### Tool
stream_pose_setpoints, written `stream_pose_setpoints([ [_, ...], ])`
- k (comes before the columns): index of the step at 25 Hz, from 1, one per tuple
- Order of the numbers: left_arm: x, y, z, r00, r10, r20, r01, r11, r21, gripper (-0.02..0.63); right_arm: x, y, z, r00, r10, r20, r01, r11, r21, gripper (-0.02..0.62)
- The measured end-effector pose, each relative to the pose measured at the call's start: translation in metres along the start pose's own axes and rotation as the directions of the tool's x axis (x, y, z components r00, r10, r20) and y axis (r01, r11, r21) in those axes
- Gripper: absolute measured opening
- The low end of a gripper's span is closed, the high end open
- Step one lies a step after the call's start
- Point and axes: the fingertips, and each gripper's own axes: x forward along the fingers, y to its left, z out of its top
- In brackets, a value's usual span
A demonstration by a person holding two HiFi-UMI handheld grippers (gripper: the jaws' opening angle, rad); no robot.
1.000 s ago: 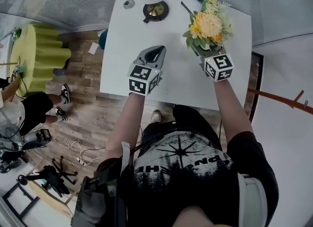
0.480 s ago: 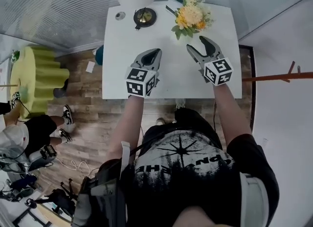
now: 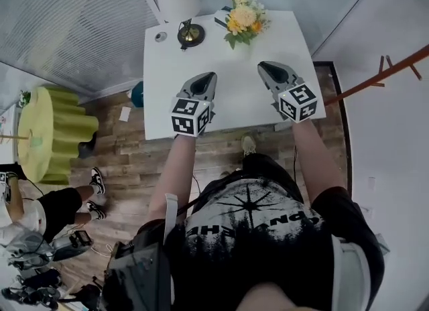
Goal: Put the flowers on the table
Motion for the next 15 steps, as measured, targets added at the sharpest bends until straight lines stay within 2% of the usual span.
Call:
stream_pose_setpoints([
  [7,-0.035,-0.026,0.003,0.999,-0.037,0.02,0.036,0.999,0.027,0.011,-0.04,0.041,0.01,1.0,-0.02,0.0,0.02,1.0,-0.015,0.028],
  [15,-0.063,-0.033,0.0,0.999,-0.034,0.014,0.033,0.997,0.067,0.012,-0.057,0.063,0.016,1.0,-0.025,0.011,0.025,1.0,-0.014,0.025],
])
